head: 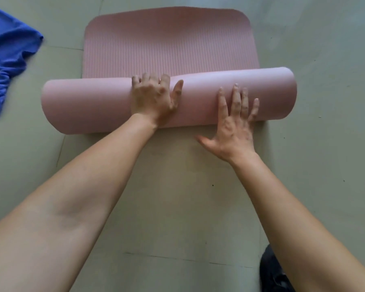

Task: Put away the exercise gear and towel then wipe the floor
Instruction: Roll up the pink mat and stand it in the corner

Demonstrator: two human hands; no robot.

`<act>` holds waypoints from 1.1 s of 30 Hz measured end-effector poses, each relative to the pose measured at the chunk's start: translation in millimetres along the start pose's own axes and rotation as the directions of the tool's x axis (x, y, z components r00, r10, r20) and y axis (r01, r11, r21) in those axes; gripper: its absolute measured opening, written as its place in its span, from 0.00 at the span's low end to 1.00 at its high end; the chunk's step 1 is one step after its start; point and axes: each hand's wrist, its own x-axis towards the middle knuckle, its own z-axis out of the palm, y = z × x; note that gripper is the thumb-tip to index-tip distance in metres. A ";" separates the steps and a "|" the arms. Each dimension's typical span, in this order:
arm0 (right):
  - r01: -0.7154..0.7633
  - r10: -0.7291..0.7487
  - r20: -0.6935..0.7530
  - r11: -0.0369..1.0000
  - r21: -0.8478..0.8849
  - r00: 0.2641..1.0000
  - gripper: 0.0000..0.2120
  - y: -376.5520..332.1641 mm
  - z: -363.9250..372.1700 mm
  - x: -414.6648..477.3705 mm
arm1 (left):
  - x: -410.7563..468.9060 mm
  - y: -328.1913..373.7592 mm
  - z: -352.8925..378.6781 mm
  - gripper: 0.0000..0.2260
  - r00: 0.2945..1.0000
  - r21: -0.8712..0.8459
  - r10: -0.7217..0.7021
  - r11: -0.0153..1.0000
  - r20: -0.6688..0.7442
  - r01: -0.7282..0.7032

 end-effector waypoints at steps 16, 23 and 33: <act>0.155 -0.141 -0.189 0.986 0.063 0.972 0.47 -4.4 -4.8 -100.5 | -35.6 -4.4 -29.5 0.26 0.898 -0.207 0.209 0.969 0.387 -0.136; 0.078 -0.086 0.146 0.995 0.058 0.986 0.47 -1.2 -33.4 3.7 | -39.9 -3.1 -33.4 0.27 0.997 -0.186 0.005 0.983 0.076 0.009; -0.003 0.003 -0.007 0.999 0.047 1.000 0.39 -7.1 -12.4 -10.3 | -7.2 2.4 -12.7 0.24 0.994 -0.075 0.014 0.997 0.112 -0.005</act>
